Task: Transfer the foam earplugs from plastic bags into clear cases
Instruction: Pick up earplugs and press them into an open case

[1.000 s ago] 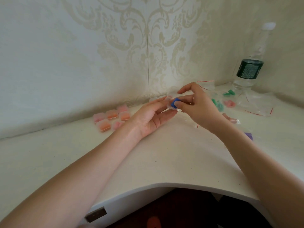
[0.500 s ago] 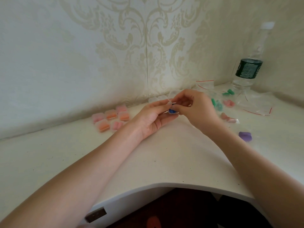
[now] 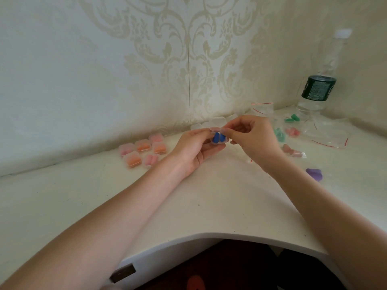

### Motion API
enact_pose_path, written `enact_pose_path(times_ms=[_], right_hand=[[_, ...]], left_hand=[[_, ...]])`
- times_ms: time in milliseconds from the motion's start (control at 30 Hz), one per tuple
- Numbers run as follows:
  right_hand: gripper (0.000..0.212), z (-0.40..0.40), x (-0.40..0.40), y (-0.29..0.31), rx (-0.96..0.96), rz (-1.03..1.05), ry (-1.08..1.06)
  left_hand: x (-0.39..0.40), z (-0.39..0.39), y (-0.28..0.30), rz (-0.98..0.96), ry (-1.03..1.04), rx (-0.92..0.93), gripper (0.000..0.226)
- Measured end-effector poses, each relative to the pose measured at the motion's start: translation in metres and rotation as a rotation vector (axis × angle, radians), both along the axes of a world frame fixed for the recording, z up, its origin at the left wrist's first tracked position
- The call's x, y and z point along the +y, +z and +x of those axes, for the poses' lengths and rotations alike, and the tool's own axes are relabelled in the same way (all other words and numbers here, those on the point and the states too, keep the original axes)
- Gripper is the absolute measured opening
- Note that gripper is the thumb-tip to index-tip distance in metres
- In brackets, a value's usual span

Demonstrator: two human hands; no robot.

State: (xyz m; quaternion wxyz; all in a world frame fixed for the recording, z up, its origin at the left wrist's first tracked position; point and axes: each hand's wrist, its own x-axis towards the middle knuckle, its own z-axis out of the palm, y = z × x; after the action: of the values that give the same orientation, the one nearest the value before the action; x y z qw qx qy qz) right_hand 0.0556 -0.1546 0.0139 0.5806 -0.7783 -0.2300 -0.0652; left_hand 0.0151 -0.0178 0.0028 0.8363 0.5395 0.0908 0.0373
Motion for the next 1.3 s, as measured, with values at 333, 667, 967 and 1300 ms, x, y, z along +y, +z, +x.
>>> enact_pose_path(times_ms=[333,667,967,1300], right_hand=[[0.009,0.006,0.001,-0.006,-0.150,-0.170,-0.065],[0.027,0.002,0.002,-0.007,-0.191,-0.108,-0.050],[0.057,0.007,-0.003,-0.005,-0.097,-0.219,0.079],[0.052,0.016,-0.014,-0.008,-0.217,-0.310,0.107]], left_hand=[[-0.001,-0.001,0.001,-0.015,-0.033,-0.011,0.018],[-0.001,0.000,-0.002,0.004,-0.050,-0.031,0.024],[0.003,0.003,-0.001,-0.054,-0.049,-0.006,0.014],[0.010,0.002,0.000,-0.109,-0.199,0.018,0.018]])
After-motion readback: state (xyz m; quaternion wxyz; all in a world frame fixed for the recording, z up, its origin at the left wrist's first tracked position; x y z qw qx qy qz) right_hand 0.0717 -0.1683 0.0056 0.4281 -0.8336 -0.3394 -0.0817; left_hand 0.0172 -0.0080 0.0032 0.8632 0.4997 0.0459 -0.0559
